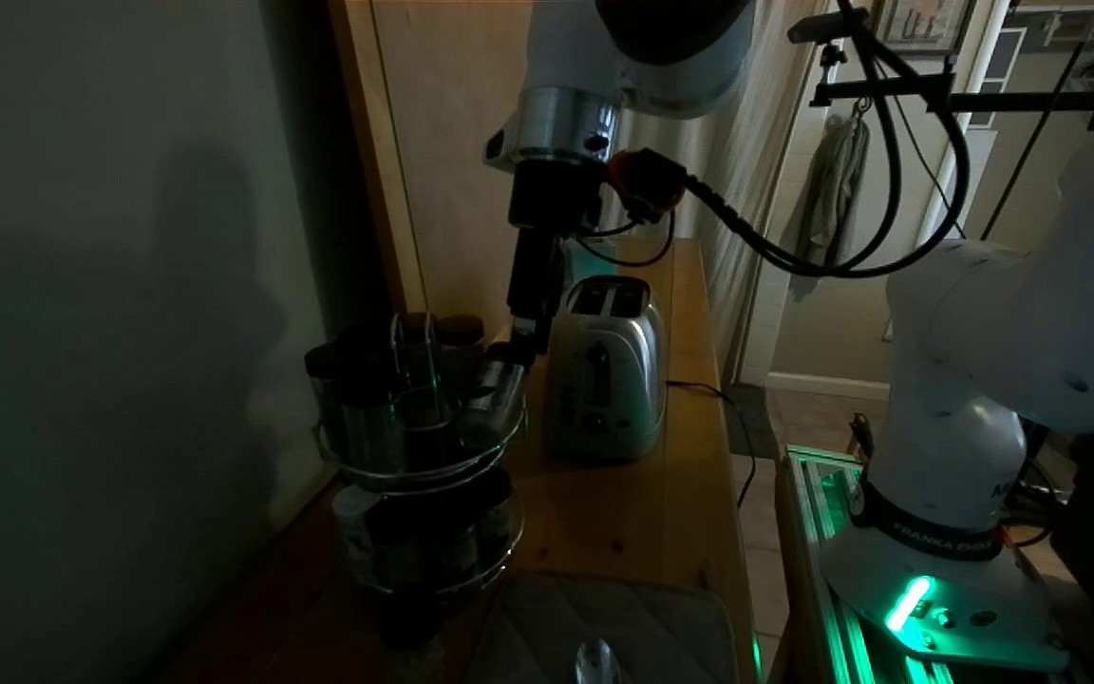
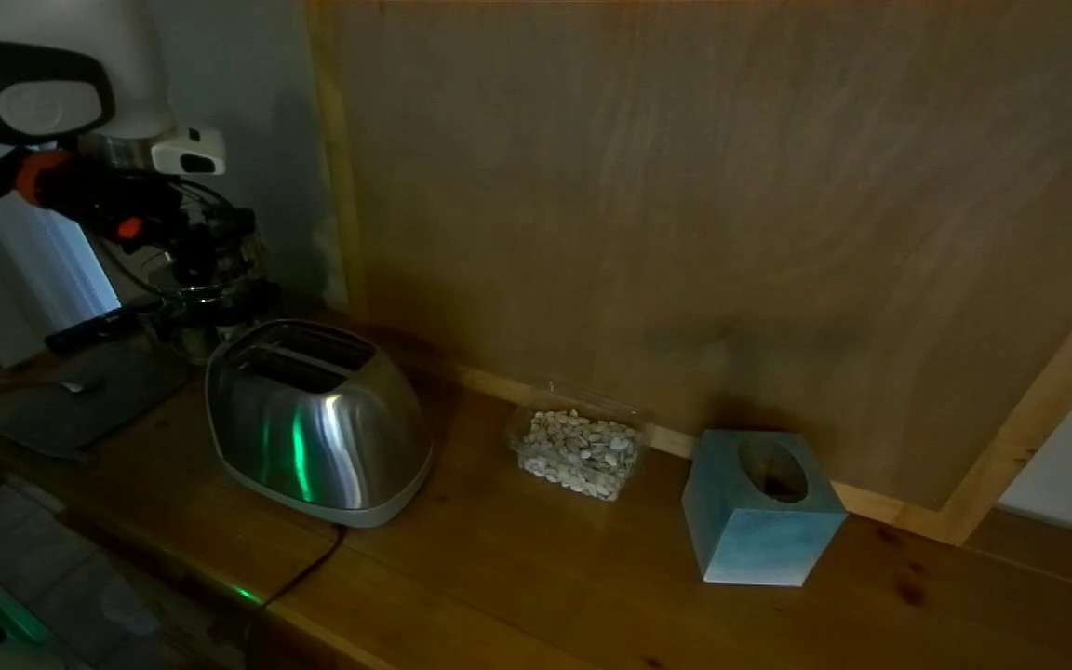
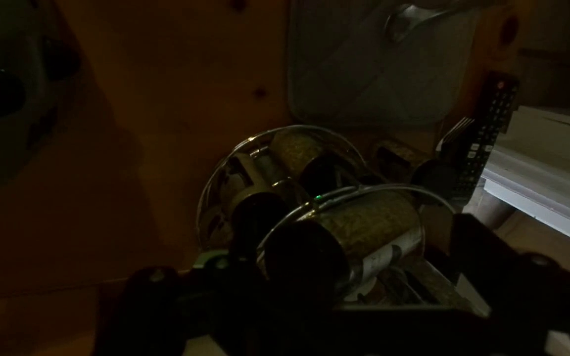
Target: Put the container lying on the seasoning rack in an upright position
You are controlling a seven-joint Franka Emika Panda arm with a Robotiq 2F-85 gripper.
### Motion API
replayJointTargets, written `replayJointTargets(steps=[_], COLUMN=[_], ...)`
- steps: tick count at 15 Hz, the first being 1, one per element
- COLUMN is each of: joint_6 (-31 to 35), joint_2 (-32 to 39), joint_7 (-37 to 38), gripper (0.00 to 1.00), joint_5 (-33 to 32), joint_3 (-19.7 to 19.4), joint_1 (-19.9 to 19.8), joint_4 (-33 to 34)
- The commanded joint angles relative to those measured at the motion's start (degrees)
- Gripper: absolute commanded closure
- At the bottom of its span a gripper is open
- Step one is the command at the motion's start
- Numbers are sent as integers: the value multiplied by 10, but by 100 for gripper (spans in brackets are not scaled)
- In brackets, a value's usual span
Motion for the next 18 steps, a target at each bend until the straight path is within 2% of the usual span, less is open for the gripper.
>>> replayJointTargets(steps=[1,3,4,5,6,8,10,11,12,18], joint_6=[31,40,43,43,44,46,51,55,58,95], joint_2=[22,29,32,33,33,32,33,35,36,46], joint_7=[-26,-32,-36,-39,-41,-47,-48,-47,-47,-44], gripper=[0,1,5,5,9,13,10,3,1,0], joint_5=[22,25,27,31,33,39,38,36,38,36], joint_3=[-3,-4,-5,-6,-5,-5,-3,-3,-3,0], joint_1=[11,14,16,18,19,22,23,23,23,27], joint_4=[-2,-1,0,2,3,4,4,4,4,4])
